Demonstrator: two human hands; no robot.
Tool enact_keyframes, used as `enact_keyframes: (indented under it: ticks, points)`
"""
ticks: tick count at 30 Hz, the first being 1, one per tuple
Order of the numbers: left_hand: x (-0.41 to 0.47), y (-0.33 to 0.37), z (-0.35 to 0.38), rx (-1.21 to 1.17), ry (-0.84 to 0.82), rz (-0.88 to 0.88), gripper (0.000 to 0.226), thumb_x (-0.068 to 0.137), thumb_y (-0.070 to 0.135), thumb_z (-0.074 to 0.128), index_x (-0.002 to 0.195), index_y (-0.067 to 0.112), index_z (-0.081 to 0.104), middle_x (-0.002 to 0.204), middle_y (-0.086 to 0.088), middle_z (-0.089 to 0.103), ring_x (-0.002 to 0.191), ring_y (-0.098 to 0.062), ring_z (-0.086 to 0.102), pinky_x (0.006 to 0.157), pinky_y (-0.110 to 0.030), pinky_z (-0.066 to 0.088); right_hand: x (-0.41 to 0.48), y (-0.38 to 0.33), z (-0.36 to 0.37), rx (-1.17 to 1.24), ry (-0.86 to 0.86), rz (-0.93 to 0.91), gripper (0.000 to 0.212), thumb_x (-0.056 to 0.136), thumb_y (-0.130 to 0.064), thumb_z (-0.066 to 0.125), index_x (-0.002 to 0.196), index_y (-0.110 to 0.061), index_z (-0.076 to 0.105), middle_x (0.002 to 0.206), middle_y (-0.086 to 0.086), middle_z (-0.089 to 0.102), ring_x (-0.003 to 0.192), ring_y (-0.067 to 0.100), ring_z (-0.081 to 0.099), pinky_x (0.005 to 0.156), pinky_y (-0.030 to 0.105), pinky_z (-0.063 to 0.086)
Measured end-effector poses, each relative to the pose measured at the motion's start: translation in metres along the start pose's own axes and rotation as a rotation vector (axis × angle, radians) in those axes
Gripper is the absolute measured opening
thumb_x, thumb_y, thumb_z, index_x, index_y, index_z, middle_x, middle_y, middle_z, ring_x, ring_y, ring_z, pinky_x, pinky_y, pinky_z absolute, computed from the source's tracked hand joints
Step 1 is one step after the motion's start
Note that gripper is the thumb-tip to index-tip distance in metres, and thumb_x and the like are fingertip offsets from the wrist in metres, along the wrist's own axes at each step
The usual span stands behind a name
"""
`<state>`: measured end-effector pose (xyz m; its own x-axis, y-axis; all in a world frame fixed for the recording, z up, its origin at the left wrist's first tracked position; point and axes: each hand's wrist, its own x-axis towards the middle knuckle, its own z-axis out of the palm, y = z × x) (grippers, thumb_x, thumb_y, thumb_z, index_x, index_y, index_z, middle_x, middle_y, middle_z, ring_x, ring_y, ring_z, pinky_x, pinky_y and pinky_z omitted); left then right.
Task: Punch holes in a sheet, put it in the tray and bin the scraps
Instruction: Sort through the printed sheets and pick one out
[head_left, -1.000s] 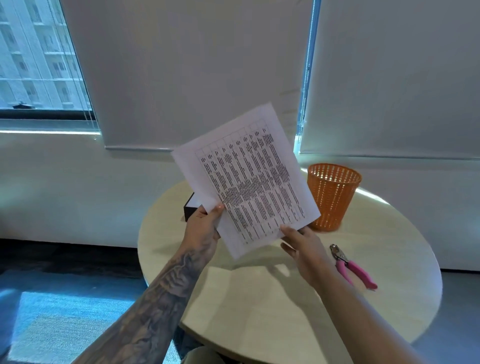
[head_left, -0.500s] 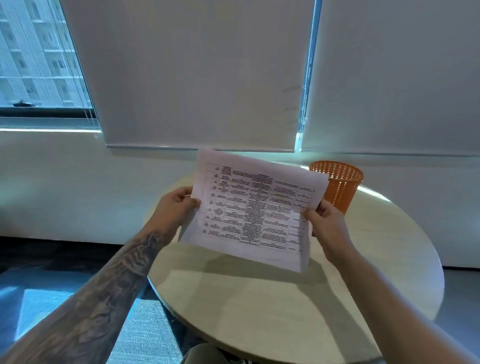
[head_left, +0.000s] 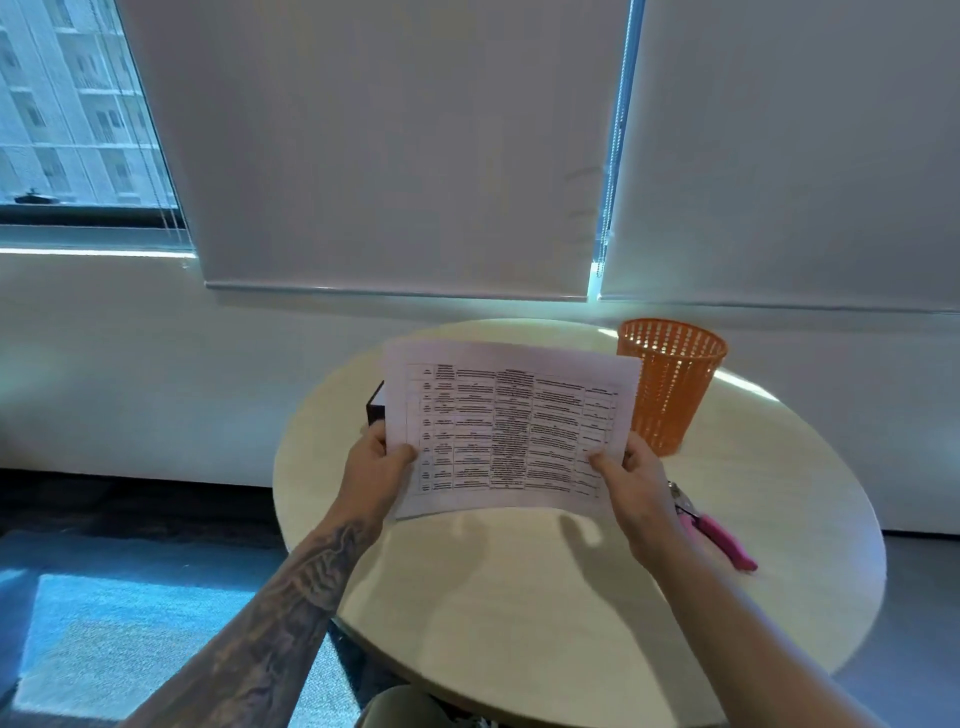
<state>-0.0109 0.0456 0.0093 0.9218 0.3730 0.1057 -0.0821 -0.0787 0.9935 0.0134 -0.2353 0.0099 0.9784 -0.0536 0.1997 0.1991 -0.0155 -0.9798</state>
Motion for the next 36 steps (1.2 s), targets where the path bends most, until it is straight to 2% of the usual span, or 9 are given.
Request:
enact_keyframes:
  ticks: [5,11,14,19,23,27,31,33,36]
  points:
    - [0.002,0.012,0.012,-0.027,0.007,0.035,0.033,0.091,-0.006,0.049,0.097,0.022,0.066,0.106,-0.003,0.073,0.096,-0.023,0.070,0.077,-0.036,0.056,0.004,-0.011,0.004,0.007,0.001,-0.020,0.030,0.101,-0.010,0.057,0.112,-0.037,0.066,0.106,-0.010,0.077,0.093,0.007,0.074,0.075,0.027,0.059]
    - [0.000,-0.008,0.011,-0.046,0.046,-0.033,0.029,0.085,0.003,0.057,0.097,0.026,0.069,0.106,-0.003,0.074,0.097,-0.026,0.070,0.076,-0.039,0.058,-0.004,0.001,0.001,-0.025,0.018,0.032,0.031,0.101,-0.007,0.054,0.112,-0.034,0.065,0.108,-0.011,0.074,0.099,0.010,0.070,0.076,0.023,0.054]
    - [-0.007,-0.025,0.011,-0.108,0.030,-0.126,0.029,0.080,0.012,0.060,0.098,0.029,0.075,0.108,-0.001,0.077,0.103,-0.030,0.070,0.089,-0.052,0.058,-0.015,0.012,-0.001,-0.067,-0.011,0.059,0.029,0.102,-0.007,0.052,0.117,-0.028,0.065,0.107,-0.015,0.072,0.103,0.003,0.065,0.072,0.012,0.049]
    - [0.002,0.001,0.004,0.086,-0.004,-0.029,0.029,0.090,0.005,0.050,0.102,0.023,0.070,0.104,0.002,0.074,0.099,-0.027,0.068,0.075,-0.038,0.058,-0.004,0.009,-0.012,-0.078,-0.069,0.107,0.027,0.097,-0.009,0.061,0.118,-0.023,0.070,0.110,-0.006,0.077,0.104,0.017,0.072,0.096,0.046,0.056]
    - [0.016,0.027,-0.008,0.242,-0.086,0.006,0.035,0.081,0.016,0.050,0.110,0.016,0.070,0.105,-0.004,0.076,0.093,-0.029,0.072,0.076,-0.053,0.062,0.006,-0.003,-0.023,0.004,-0.257,0.153,0.029,0.096,-0.020,0.067,0.124,-0.021,0.068,0.114,0.000,0.078,0.101,0.026,0.076,0.092,0.057,0.058]
    - [0.024,0.036,-0.007,0.313,-0.054,0.057,0.024,0.089,0.004,0.051,0.102,0.013,0.070,0.098,-0.006,0.076,0.091,-0.029,0.073,0.077,-0.048,0.062,0.008,0.001,-0.020,-0.005,-0.328,0.135,0.032,0.092,-0.028,0.073,0.123,-0.033,0.064,0.117,0.005,0.076,0.106,0.034,0.074,0.088,0.065,0.057]
    - [0.018,0.029,0.000,0.179,0.179,0.128,0.040,0.095,0.013,0.061,0.133,0.016,0.049,0.128,0.002,0.056,0.110,-0.020,0.059,0.081,-0.025,0.051,0.005,0.008,-0.011,0.052,-0.256,0.123,0.035,0.087,-0.036,0.075,0.120,-0.043,0.067,0.120,0.004,0.075,0.109,0.037,0.072,0.088,0.073,0.052]
    - [0.014,0.017,0.004,0.021,0.284,0.013,0.066,0.091,0.032,0.069,0.146,0.018,0.035,0.145,-0.001,0.045,0.123,-0.021,0.053,0.096,-0.033,0.047,0.005,0.009,-0.007,0.116,-0.217,0.132,0.040,0.087,-0.032,0.075,0.126,-0.039,0.065,0.123,0.004,0.075,0.112,0.033,0.071,0.092,0.070,0.052]
    - [0.004,-0.010,0.017,-0.311,0.175,-0.210,0.079,0.081,0.050,0.075,0.141,0.012,0.041,0.139,-0.024,0.055,0.096,-0.024,0.068,0.076,-0.041,0.056,0.006,0.013,0.000,0.195,-0.181,0.160,0.039,0.094,-0.023,0.071,0.131,-0.030,0.061,0.124,0.005,0.074,0.112,0.032,0.072,0.093,0.068,0.053]
